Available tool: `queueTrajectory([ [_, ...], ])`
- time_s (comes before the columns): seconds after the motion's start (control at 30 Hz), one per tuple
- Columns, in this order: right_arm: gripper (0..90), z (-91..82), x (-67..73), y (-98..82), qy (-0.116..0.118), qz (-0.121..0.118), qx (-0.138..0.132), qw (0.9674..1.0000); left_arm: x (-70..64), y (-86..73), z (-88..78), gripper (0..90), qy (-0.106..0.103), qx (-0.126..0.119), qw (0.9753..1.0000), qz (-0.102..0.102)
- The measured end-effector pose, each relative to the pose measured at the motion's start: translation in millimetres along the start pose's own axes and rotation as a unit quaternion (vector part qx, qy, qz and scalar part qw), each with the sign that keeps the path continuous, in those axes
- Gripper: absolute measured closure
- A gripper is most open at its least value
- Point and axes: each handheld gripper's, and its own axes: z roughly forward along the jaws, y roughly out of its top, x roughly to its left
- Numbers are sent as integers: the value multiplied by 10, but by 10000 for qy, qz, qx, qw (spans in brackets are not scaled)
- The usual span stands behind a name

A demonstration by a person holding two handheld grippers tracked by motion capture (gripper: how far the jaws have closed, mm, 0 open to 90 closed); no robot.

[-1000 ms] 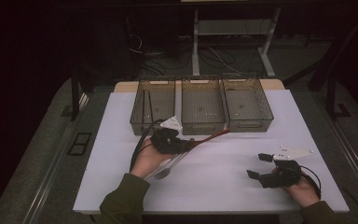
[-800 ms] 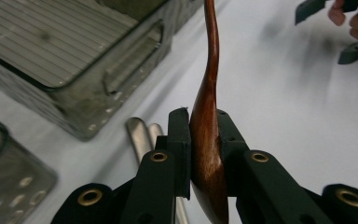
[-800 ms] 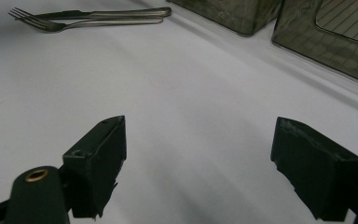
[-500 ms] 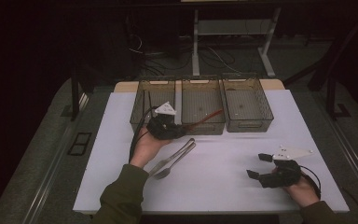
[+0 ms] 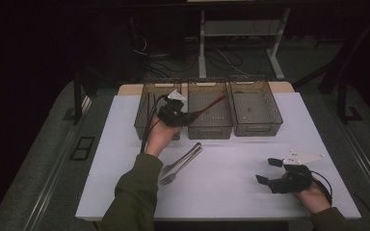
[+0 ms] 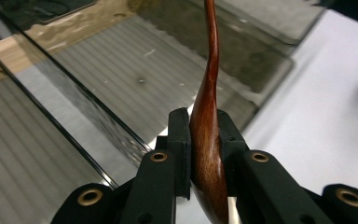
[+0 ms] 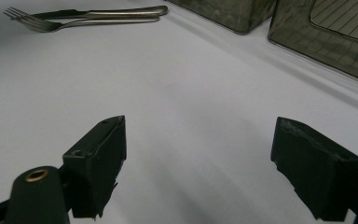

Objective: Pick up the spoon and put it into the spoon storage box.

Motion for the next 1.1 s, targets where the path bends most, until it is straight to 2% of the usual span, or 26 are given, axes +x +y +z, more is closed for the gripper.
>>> queueTrajectory([
  [0.2,174,-2,-2,-1,12,-5,-1,10000,35,71,183,790,301,195,9993,-113],
  [0.23,174,-3,-3,-1,13,-4,-1,10000,41,77,216,790,319,204,9991,-185],
  [0.47,174,-14,-11,-4,24,-7,-13,10000,74,107,370,788,405,274,9983,-311],
  [0.6,174,-17,-14,-4,29,2,-21,10000,83,108,385,782,383,233,9985,-304],
  [0.67,174,-18,-12,-4,35,5,-24,10000,87,109,377,720,412,169,9985,-318],
  [0.77,174,-17,-12,-4,30,4,-21,10000,87,118,355,672,360,62,9988,-337],
  [0.83,174,-15,-12,-4,29,-2,-17,10000,87,124,336,662,362,52,9990,-264],
  [1.1,174,-15,-13,-4,25,1,-18,10000,76,127,234,570,261,-99,9993,-243],
])
